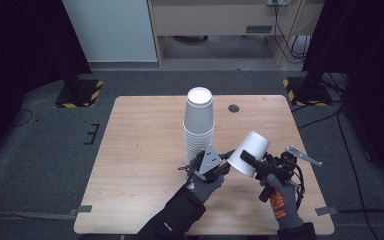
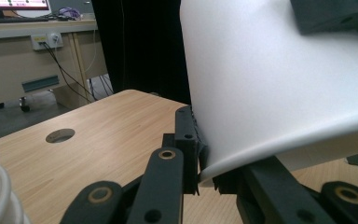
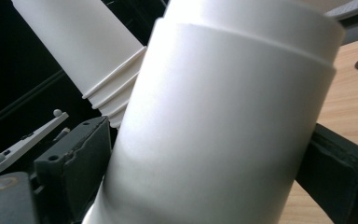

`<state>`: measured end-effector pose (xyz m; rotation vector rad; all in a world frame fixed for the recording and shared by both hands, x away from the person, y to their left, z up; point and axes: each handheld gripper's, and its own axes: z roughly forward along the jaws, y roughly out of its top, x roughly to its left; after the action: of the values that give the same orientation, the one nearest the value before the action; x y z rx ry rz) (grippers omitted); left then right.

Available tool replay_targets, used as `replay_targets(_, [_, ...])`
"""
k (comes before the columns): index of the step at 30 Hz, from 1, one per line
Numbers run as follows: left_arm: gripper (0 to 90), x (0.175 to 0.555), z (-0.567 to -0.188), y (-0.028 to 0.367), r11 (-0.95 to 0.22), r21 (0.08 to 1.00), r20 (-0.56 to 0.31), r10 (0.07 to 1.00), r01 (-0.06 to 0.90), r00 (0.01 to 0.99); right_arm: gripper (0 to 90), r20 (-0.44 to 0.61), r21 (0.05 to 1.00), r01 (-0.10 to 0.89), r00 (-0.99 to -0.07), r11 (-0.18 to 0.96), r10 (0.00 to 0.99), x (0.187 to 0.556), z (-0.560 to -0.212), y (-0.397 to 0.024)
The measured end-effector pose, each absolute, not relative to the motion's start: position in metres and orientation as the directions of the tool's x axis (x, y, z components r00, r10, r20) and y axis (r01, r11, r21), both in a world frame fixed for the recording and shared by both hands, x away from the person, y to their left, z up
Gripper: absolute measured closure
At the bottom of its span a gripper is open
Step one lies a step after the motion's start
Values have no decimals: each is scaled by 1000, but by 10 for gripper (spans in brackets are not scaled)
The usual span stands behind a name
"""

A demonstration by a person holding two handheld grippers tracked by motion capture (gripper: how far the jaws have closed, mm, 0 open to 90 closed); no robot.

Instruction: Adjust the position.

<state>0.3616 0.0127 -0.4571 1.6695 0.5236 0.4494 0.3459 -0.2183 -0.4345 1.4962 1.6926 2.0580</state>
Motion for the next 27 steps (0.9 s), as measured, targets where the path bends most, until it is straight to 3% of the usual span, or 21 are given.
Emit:
replay_targets(17, [830, 353, -450, 26, -178, 980, 23, 545, 89, 838, 26, 598, 798, 455, -520, -394, 610, 347, -434, -219])
replay_targets(27, [844, 348, -448, 32, -178, 980, 27, 538, 83, 843, 47, 567, 821, 410, -496, -398, 658, 347, -433, -223])
